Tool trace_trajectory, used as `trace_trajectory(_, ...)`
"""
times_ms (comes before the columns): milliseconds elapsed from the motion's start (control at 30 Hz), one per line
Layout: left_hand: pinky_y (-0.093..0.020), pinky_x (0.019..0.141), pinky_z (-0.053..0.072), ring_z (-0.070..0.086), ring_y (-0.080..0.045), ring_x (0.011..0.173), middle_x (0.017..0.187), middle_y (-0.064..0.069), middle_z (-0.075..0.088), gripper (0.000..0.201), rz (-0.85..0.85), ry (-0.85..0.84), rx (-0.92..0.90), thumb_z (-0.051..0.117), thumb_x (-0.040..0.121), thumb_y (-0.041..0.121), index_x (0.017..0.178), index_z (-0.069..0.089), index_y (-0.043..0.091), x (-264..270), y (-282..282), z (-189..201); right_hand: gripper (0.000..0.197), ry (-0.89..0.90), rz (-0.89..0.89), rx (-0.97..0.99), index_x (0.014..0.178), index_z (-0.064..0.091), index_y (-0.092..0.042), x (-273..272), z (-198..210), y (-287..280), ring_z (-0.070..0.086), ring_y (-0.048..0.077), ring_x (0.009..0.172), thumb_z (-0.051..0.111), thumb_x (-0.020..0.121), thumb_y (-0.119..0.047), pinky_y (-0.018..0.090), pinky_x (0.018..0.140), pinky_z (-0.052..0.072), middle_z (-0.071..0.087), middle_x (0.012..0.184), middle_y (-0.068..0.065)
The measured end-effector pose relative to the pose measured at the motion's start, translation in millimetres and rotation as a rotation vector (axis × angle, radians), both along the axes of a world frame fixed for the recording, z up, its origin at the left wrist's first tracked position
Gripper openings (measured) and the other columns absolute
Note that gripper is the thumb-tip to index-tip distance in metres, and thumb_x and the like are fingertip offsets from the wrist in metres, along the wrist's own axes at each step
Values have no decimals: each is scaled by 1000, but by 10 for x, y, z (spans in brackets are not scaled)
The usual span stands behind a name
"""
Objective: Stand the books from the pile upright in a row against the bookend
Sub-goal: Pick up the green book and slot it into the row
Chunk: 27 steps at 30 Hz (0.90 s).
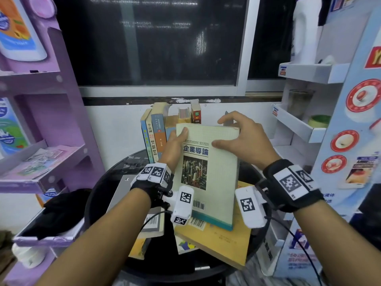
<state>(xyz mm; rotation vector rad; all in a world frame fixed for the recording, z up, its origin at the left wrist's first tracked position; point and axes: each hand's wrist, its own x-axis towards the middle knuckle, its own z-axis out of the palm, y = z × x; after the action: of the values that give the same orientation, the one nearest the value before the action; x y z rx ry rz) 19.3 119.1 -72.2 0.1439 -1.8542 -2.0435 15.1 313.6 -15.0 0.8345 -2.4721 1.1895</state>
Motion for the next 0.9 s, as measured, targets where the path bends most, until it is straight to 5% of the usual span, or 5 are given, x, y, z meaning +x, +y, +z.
trace_trajectory(200,-42,79,56,68,-28,91,110,-16,68,35,-59,71,134,46,100,28,131,45,13,90,74,44,39,-131,101,156,109,58,-38,217,312,57,61,10,93,78,75,-37,28,71,57,59,111,-6)
trace_trajectory(400,-52,91,49,63,-35,102,117,-23,63,32,-120,175,191,47,98,20,129,50,9,130,182,70,65,-164,77,337,131,49,-38,442,476,-19,56,10,88,77,73,-46,21,66,45,53,104,-9)
trace_trajectory(567,-31,72,56,68,-16,80,100,-11,65,34,-125,234,179,45,98,17,130,47,4,128,208,73,67,-141,3,406,136,44,-35,507,464,-68,48,22,119,74,77,-44,28,84,44,55,113,-3)
trace_trajectory(633,-27,70,56,67,-15,80,99,-10,65,34,-125,249,184,46,98,15,129,48,3,121,227,77,71,-170,8,440,138,40,-34,543,469,-56,51,20,110,76,77,-43,29,81,44,54,116,-4)
trace_trajectory(900,-41,82,51,62,-29,94,108,-18,62,46,-137,257,187,56,85,31,125,52,9,37,260,91,64,-113,16,502,140,38,-26,582,494,-13,45,12,96,70,85,-24,23,73,38,45,109,-7)
